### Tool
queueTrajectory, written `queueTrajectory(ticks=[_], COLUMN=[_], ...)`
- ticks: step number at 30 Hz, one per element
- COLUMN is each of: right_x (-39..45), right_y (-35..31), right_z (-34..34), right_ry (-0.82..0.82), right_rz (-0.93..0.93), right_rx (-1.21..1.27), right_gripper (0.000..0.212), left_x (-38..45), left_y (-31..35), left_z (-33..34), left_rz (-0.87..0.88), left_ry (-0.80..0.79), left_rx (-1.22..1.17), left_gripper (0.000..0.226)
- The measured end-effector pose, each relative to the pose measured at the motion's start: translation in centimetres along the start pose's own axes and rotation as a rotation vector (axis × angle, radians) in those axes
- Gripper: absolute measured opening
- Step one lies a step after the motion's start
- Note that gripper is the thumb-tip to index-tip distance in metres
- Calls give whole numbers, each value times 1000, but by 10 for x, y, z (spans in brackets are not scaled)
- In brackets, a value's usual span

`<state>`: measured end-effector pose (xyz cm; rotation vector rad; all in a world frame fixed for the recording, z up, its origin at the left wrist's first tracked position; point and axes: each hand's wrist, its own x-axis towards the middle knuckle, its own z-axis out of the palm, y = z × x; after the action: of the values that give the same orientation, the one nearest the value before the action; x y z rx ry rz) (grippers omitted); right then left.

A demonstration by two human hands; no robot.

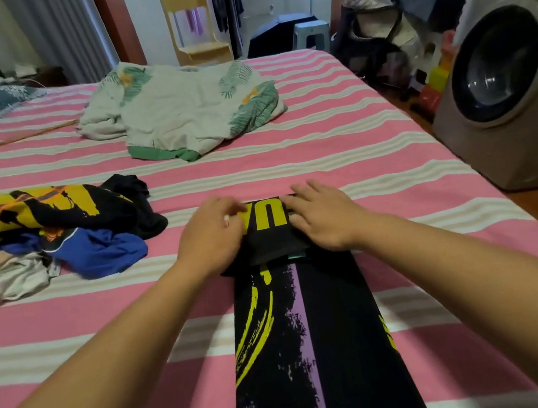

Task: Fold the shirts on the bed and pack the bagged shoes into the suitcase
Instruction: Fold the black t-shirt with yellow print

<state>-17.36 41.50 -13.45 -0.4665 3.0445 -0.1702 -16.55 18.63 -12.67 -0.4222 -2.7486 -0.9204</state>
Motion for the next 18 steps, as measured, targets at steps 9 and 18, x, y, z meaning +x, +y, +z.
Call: queueTrajectory(ticks=[9, 18], right_x=[15, -265], right_y=[15, -49], right_z=[46, 51], right_ry=[-123, -207], right_rz=[51, -424], right_rx=[-195, -117], right_gripper=[59, 67], left_x=[14, -237], left_y=[-9, 32], left_z=[68, 4], left_rz=[119, 459], left_ry=[-566, -670], left_rx=[639, 541], left_gripper=[65, 70])
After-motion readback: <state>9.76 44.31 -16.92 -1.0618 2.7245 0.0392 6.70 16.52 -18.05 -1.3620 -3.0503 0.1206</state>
